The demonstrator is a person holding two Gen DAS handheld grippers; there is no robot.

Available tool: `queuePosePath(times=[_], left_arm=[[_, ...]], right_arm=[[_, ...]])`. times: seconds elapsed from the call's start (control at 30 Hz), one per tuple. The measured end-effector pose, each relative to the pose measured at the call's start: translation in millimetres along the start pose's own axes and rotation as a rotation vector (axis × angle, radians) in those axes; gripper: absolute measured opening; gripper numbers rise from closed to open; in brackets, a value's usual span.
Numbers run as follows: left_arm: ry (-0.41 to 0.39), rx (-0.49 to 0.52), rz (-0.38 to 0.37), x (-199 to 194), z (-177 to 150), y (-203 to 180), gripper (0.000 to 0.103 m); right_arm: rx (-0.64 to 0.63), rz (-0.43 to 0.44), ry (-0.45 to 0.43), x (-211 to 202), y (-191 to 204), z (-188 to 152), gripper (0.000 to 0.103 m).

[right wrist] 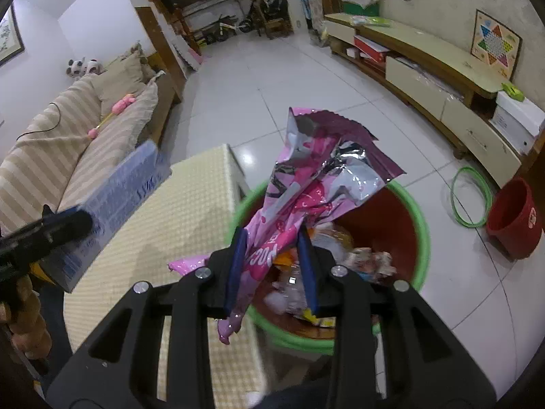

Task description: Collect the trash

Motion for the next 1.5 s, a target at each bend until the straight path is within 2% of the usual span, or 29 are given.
queuePosePath(times=[0.37,0.9,0.97,1.0,1.13,1.17,1.23,1.27,1.3,1.4,1.5], left_arm=[[0.062,0.039,-0.049,61,21,-52,0.048],[0.126,0.024,-0.049,101,32,-65,0.05],[0.131,0.009,-0.049,104,35,-65,0.07],[0.122,-0.01,-0.055,102,35,-62,0.083],[0.099,-0.039,-0.063,96,34,-54,0.092],[0.095,-0.045,-0.058,94,33,-52,0.093],[0.084,-0.057,-0.054,87,32,-47,0.095],[0.082,-0.059,-0.052,84,33,-45,0.095],[0.079,-0.062,-0.05,81,31,-42,0.095],[0.061,-0.067,-0.037,65,24,-35,0.095],[0.037,-0.073,-0.009,47,16,-26,0.095]], right_arm=[[0.023,-0.013,0.042,14,-40,-7,0.03],[0.011,-0.01,0.058,31,-43,0,0.03],[0.011,-0.013,0.062,32,-44,-1,0.03],[0.01,-0.014,0.063,33,-44,-1,0.03],[0.008,-0.019,0.071,34,-43,-1,0.031],[0.008,-0.02,0.078,35,-42,-2,0.034],[0.008,-0.024,0.09,36,-39,-2,0.051],[0.01,-0.029,0.088,36,-38,-2,0.064],[0.008,-0.032,0.086,35,-36,-2,0.073],[-0.006,-0.047,0.093,34,-28,-4,0.089],[-0.029,-0.079,0.084,28,-16,-6,0.097]])
Point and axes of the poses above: each gripper's, at about its wrist camera, not at the fingertips, and x roughly the way its jaws point, y to its left, z to its top, the point moved 3 cm from there along x, roughly the way its jaws point, and after that the axes turned 7 degrees about y, right-handed, at the moved point
